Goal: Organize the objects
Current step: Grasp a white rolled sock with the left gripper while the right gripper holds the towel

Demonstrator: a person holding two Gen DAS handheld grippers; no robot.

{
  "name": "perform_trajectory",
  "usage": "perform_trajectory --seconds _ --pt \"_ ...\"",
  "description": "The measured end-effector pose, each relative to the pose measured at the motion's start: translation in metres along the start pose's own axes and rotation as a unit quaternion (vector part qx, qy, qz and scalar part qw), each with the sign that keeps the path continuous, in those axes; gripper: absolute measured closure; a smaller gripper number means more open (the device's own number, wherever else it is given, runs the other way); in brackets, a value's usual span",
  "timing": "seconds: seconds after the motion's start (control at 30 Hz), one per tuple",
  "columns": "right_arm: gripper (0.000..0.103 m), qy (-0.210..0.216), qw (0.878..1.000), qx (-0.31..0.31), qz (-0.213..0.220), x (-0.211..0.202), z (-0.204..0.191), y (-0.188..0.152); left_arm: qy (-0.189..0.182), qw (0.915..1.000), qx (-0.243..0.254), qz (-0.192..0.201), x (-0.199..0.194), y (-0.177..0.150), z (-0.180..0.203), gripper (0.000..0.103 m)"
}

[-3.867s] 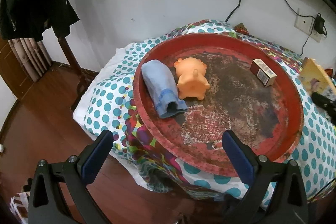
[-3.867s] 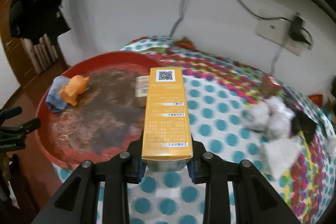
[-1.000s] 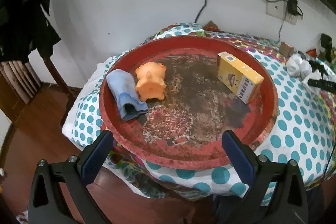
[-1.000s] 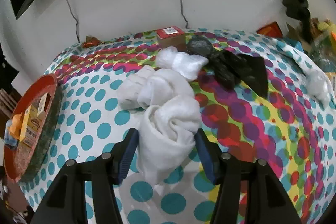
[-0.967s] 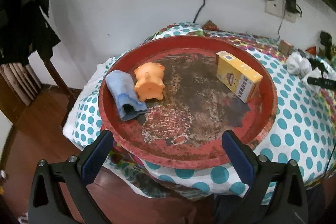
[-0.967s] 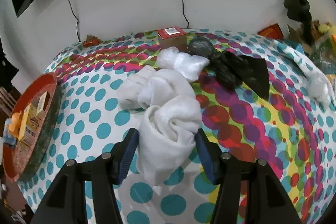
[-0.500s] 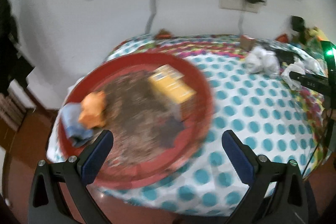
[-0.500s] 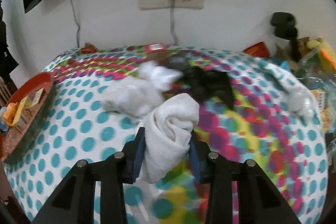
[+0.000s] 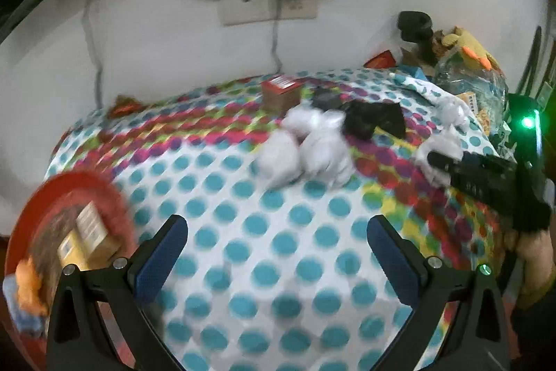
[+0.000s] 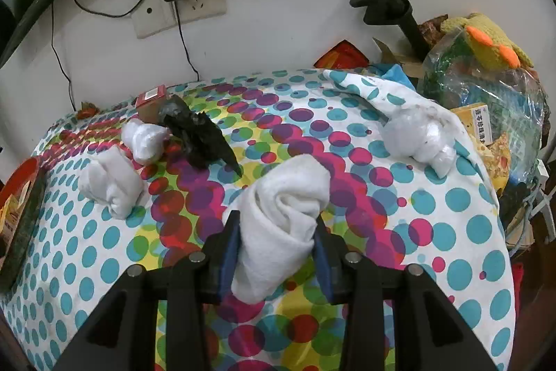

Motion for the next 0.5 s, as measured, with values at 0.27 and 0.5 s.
perform_trajectory --seconds 0.27,0.5 --pt "0.062 0.003 1.0 0.004 -0.005 0.001 0.001 -0.001 -0.039 0.9992 0.008 -0.009 0.052 0.032 0.028 0.002" --pt "0.062 0.022 1.0 0.021 -0.008 0.003 0.005 -0.001 -0.063 0.998 0.007 -0.005 0.072 0.045 0.034 0.002"
Point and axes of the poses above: each gripper's, at about its wrist camera, not at the fingertips, and x roughly the way its jaws point, z to its right, y to its top, the point moved 6 cm from there along x, roughly the way its jaws point, and after that the axes turned 5 degrees about -z, right-handed, at the moved point
